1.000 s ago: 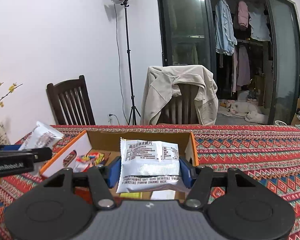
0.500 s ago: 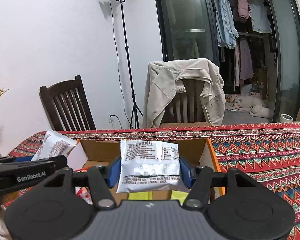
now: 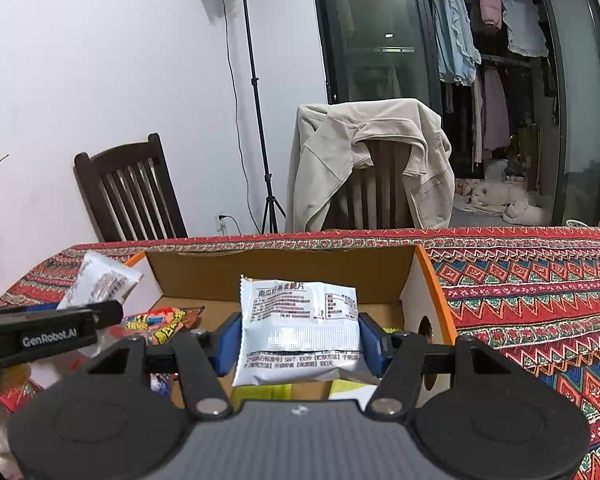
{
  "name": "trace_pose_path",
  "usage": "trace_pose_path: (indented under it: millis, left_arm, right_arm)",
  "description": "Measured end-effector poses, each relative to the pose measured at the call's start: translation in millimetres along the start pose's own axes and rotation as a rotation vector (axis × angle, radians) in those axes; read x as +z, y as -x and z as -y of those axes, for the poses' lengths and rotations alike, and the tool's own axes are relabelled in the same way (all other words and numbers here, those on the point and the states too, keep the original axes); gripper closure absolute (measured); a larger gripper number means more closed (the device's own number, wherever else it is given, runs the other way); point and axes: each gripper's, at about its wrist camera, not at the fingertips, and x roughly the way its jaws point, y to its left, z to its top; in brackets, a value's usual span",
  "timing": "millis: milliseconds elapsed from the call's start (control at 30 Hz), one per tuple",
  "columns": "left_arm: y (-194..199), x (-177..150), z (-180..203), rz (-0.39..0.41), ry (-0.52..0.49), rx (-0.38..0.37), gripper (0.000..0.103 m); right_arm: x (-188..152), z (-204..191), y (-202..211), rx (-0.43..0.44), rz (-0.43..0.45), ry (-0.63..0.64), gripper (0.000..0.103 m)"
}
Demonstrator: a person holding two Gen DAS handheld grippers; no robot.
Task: Organize snacks
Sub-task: 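Carry both white packets over the cardboard box and open both tools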
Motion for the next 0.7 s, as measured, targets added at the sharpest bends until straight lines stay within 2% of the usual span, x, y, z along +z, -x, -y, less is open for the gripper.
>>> trace_pose_path:
  millis: [67, 100, 133, 167, 200, 267, 700]
  left_arm:
    - [0.0, -1.1, -2.1, 0.006, 0.014, -0.007, 0.027]
    - [0.8, -1.2, -3.0, 0.012, 0.023, -0.005, 0.016]
    - [2.5, -1.4, -3.9, 0.025, 0.034, 0.002, 0.007]
    - [4.8, -1.0, -4.6, 0.039, 0.046, 0.010, 0.001]
    - [7.3, -1.2, -5.9, 0.056, 0.058, 0.018, 0.000]
    - [9.6, -0.6, -8.0, 0.067, 0.073, 0.014, 0.000]
    - [8.7, 0.4, -10.3, 0.068, 0.086, 0.028, 0.000]
  right_arm:
    - [-0.3, -0.6, -1.9, 0.004, -0.005, 0.000, 0.038]
    - [-0.7, -0.3, -1.4, 0.003, -0.005, -0.001, 0.029]
    - [-1.0, -0.2, -1.6, 0.009, -0.003, -0.003, 0.025]
    - [-1.4, -0.9, -1.5, 0.013, -0.004, -0.004, 0.017]
    - [-1.7, -1.0, -2.1, 0.016, -0.006, -0.006, 0.007]
    - [-2.9, -0.5, -2.5, 0.014, -0.004, -0.010, 0.000]
    - [-7.0, -2.8, -3.6, -0.009, 0.001, -0.003, 0.000]
